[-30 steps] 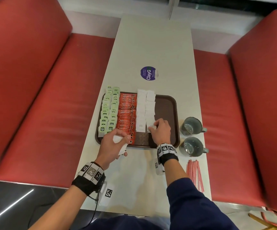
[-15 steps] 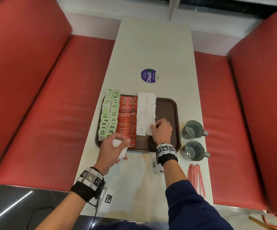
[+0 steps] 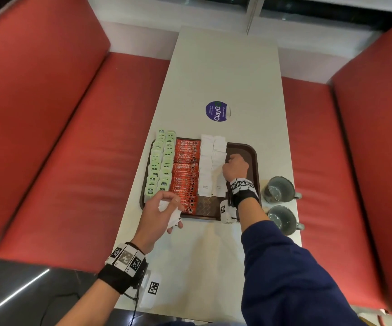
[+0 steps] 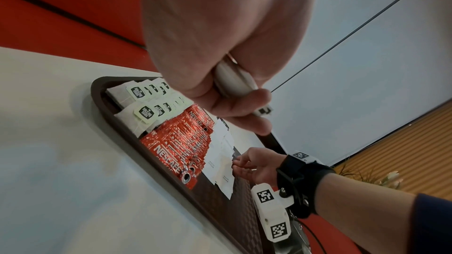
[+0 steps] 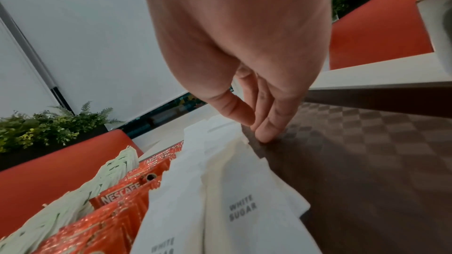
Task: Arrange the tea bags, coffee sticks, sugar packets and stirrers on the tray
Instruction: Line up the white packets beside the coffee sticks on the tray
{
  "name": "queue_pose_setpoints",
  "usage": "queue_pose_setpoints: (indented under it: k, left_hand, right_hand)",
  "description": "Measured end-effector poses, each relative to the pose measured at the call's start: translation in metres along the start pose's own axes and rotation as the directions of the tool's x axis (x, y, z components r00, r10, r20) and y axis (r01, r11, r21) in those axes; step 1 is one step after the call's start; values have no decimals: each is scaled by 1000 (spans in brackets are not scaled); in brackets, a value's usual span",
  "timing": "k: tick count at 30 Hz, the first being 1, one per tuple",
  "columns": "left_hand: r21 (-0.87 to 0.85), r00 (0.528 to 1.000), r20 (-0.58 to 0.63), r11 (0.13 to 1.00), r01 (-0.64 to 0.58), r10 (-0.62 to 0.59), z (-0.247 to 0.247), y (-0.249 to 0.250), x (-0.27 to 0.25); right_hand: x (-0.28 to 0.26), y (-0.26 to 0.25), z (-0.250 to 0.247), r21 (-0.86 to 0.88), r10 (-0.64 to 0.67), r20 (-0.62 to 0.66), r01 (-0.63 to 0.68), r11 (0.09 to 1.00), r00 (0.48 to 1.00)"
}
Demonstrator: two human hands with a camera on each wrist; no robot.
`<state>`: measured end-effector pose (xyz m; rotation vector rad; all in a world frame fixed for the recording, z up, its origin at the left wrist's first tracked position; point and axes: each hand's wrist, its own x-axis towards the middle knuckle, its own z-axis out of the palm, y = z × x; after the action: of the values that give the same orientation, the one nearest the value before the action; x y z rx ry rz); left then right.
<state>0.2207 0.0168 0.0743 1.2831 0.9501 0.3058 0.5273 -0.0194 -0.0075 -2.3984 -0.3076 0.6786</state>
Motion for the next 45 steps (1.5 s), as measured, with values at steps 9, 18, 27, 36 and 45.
queue_pose_setpoints:
  k: [9,18,27,36,45]
  left_hand:
    - [-40,1000,21,999,-12,13,-5,5,-4]
    - [-96,998,33,994,-46,49,-1,2,-7]
    - [-182,993,113,983,-8,29,-1,1,-8]
    - [-149,968,212,983,-104,135,5,1,-15]
    - [-116,960,232,984,-132,156,1,3,-19]
  right_hand:
    - [-6,-3,-14,-21,-52,-6,52,998,999]
    - [-84,47,15,-37,-23,2,23,999,1000]
    - [-109,46,9,-12,-146,-91,146,989,985]
    - [-114,53,39,-460,-275,-47,224,859,960]
    - [-117,47,30,-363,-269,-42,236,901,962]
